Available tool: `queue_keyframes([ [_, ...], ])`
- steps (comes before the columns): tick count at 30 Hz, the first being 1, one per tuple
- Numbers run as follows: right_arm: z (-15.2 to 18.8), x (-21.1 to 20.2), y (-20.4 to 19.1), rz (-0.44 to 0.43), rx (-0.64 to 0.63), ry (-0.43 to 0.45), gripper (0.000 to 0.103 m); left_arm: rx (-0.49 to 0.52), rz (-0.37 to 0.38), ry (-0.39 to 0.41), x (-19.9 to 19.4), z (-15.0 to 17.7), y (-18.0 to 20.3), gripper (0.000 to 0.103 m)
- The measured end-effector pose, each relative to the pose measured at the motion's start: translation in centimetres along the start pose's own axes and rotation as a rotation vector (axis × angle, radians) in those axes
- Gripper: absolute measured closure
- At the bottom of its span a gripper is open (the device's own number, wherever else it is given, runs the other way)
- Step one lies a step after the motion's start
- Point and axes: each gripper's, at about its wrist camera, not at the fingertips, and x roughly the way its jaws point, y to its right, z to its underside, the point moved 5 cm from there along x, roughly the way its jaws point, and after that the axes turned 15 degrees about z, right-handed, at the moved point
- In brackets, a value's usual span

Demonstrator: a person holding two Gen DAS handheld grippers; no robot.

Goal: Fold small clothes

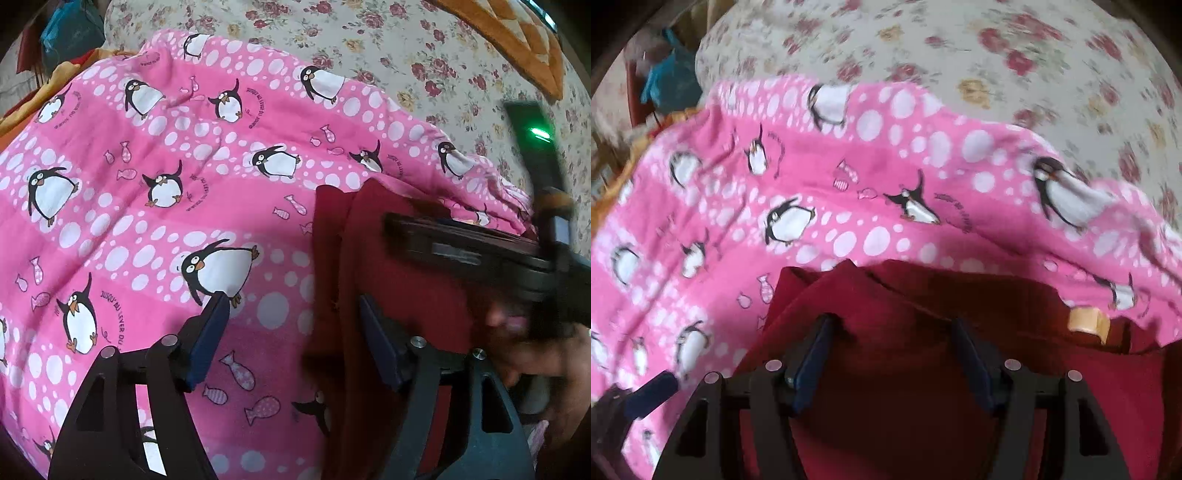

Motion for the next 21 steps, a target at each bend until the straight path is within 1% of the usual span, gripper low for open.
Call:
queue_keyframes([
  [2,0.6,-1.1,2.0,-0.005,0.017,0.014,0.038,0.001,-0.002,0.002,0.0,0.0,0.0,0.031],
  [3,1.2,-2.1,3.8,0.007,0.023,0.04,0.038,0.0,-0.002,0.002,0.1,0.0,0.0,0.031],
  [6,2.9,-3.5,8.9,0.101,0.071,0.068,0.038,-0.003,-0.003,0.005,0.1,-0.1,0.0,0.031],
  [7,3.3,-3.7,10.9,0.133,0.111,0.07,0.038,0.0,-0.005,0.006,0.2,-0.1,0.0,0.031],
  [9,4.8,-4.4,16.6,0.205,0.24,0.065,0.038,0.005,-0.009,0.006,0.4,-0.1,0.0,0.031],
  [10,5.3,-4.7,18.7,0.244,0.284,0.063,0.038,0.007,-0.01,0.007,0.5,0.0,0.1,0.028],
  [11,6.2,-4.6,22.0,0.335,0.326,0.056,0.038,0.007,-0.019,0.009,0.7,0.0,0.0,0.023],
  [12,6.8,-4.4,23.8,0.374,0.352,0.04,0.038,0.006,-0.024,0.013,0.8,0.0,-0.1,0.021],
  [13,7.7,-4.0,26.4,0.408,0.421,-0.007,0.038,0.0,-0.021,0.015,0.9,0.0,-0.2,0.021],
  [14,8.2,-3.9,27.8,0.394,0.476,-0.034,0.038,-0.01,-0.013,0.013,1.1,0.0,-0.3,0.021],
  [15,8.9,-4.0,29.3,0.322,0.573,-0.052,0.038,-0.02,-0.007,0.012,1.1,-0.1,-0.4,0.021],
  [16,9.4,-4.6,30.0,0.268,0.639,-0.047,0.038,-0.025,-0.003,0.012,1.1,-0.1,-0.5,0.021],
  [17,9.6,-5.4,30.2,0.238,0.664,-0.031,0.038,-0.028,-0.001,0.013,1.0,-0.1,-0.5,0.021],
  [19,9.6,-6.8,29.4,0.242,0.611,-0.003,0.038,-0.029,-0.004,0.022,0.7,0.0,-0.4,0.021],
  [21,9.5,-8.2,27.5,0.212,0.533,0.014,0.038,-0.024,-0.012,0.033,0.3,0.1,-0.3,0.021],
])
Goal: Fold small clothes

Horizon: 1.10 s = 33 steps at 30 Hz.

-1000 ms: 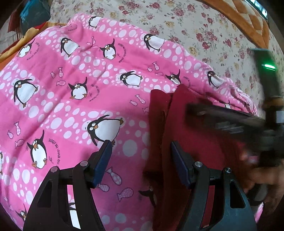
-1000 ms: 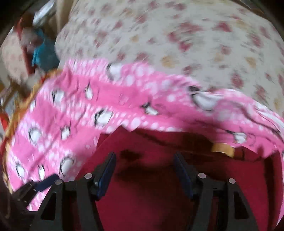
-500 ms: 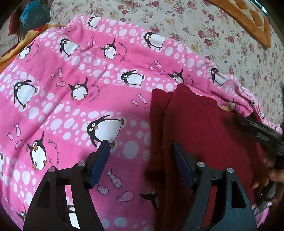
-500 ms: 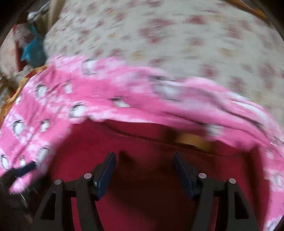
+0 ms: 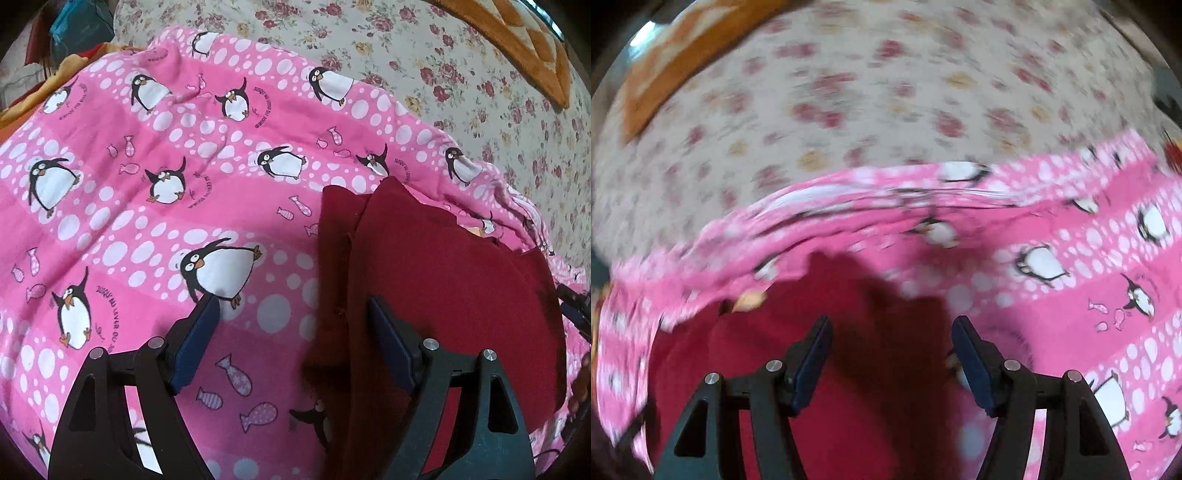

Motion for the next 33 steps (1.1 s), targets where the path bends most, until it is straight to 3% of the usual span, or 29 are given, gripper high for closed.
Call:
queue_keyframes([
  [5,2.3,-2.8,-4.2,-0.095,-0.158,0.011,0.038,0.038,-0.021,0.023,-1.4,0.5,0.7,0.021],
  [10,6.4,-3.4,-8.0,-0.172,-0.25,-0.061,0.038,0.046,-0.023,0.01,-2.7,1.6,1.3,0.021],
  [21,9.9,-5.6,-19.3,-0.222,-0.515,-0.055,0.037,-0.018,0.011,-0.04,-3.9,5.5,0.6,0.021],
  [33,8.8,-3.1,-30.9,-0.254,-0.567,-0.109,0.031,-0.064,0.094,-0.043,-2.4,4.6,-0.4,0.014],
])
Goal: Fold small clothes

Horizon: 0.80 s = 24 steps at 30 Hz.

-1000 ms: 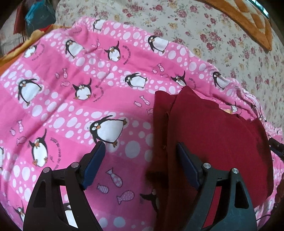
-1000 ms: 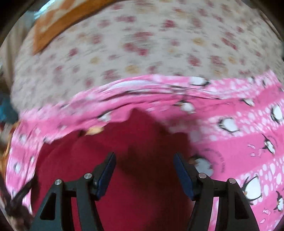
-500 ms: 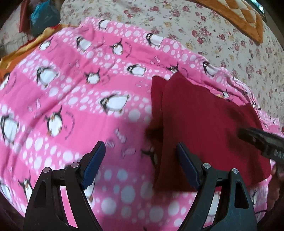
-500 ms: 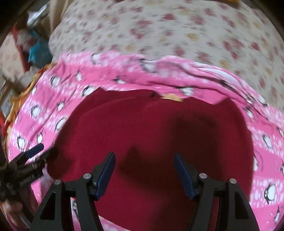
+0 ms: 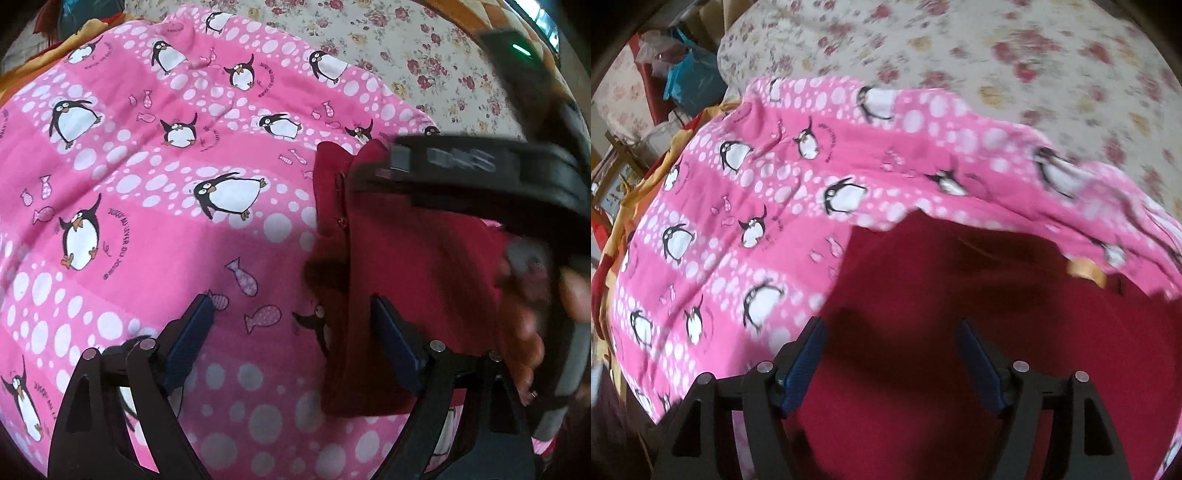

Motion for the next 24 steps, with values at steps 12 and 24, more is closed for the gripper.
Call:
queue_keyframes([
  [12,-1.2,3.2,-2.5,0.078,-0.116,0.034,0.058,-0.011,0.008,0.023,0.7,-0.9,0.2,0.007],
  [24,-0.3,-1.1,2.0,-0.011,-0.025,0.072,0.076,0.18,0.156,-0.006,0.8,-0.6,5.1,0.07],
])
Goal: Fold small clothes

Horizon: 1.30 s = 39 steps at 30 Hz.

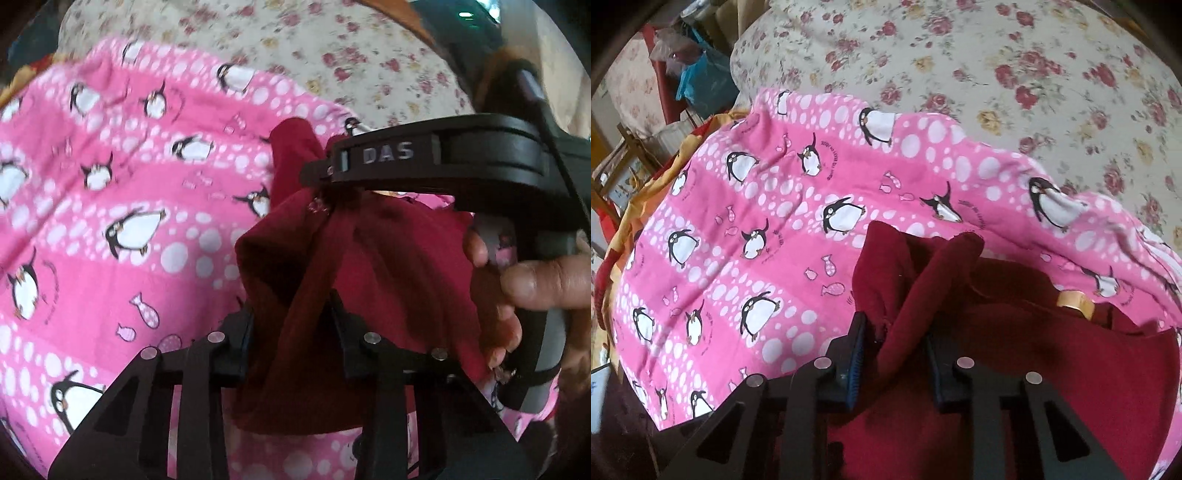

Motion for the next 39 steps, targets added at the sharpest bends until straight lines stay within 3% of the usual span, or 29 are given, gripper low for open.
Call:
queue_keyframes([
  [6,-0.2,0.3,-0.4,0.008,-0.02,-0.016,0.075,-0.02,-0.007,-0.011,0.0,0.0,-0.5,0.07],
  [10,-0.4,0.9,-0.6,0.035,-0.025,-0.031,0.064,-0.038,-0.008,-0.016,0.0,0.0,-0.7,0.07],
  [16,-0.3,1.3,-0.3,0.052,-0.011,-0.054,0.055,-0.093,0.004,-0.03,0.1,0.3,-1.5,0.069],
  [20,-0.3,1.4,-0.2,0.056,-0.005,-0.064,0.054,-0.141,0.007,-0.016,-0.1,0.7,-2.5,0.05],
  [23,-0.2,1.6,-0.3,0.06,0.001,-0.071,0.051,-0.209,0.051,0.0,-0.1,0.8,-3.4,0.05],
  [30,-1.2,2.9,-0.4,0.103,-0.036,-0.099,0.039,-0.161,0.053,-0.012,0.3,0.9,-2.2,0.05],
  [33,-1.5,3.7,-1.2,0.119,-0.086,-0.093,0.042,-0.176,0.059,-0.013,0.5,0.7,-2.4,0.05],
  [34,-1.4,3.8,-1.5,0.114,-0.093,-0.092,0.047,-0.179,0.061,-0.014,0.5,0.7,-2.5,0.05],
  [35,-1.3,3.9,-1.9,0.085,-0.099,-0.093,0.06,-0.174,0.061,-0.015,0.6,0.6,-2.4,0.051],
  [36,-1.2,3.9,-2.1,0.068,-0.102,-0.091,0.064,-0.167,0.06,-0.017,0.7,0.5,-2.3,0.054],
  [37,-1.1,3.7,-2.2,0.061,-0.108,-0.079,0.068,-0.152,0.068,-0.019,0.8,0.5,-1.9,0.066],
  [39,-0.9,3.0,-2.0,0.052,-0.104,-0.06,0.073,-0.122,0.079,-0.015,0.5,0.3,-1.2,0.077],
])
